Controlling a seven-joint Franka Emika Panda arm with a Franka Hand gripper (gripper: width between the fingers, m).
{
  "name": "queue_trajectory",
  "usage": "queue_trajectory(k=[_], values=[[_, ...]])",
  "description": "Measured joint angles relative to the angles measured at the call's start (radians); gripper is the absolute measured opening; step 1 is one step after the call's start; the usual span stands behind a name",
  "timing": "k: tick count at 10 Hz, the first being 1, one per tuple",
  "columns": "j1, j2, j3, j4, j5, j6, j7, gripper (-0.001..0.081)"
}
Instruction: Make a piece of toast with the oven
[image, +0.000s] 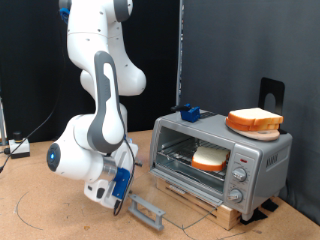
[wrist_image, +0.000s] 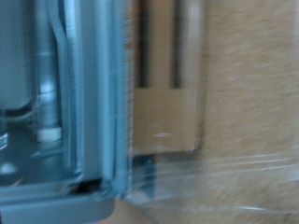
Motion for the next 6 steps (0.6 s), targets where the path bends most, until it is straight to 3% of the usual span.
queue_trajectory(k=[3, 6], values=[[-0.022, -0.04, -0.007, 0.037, -0.049, -0.188, 0.022, 0.0807], [-0.022, -0.111, -0.001, 0.008, -0.054, -0.234, 0.028, 0.0807]])
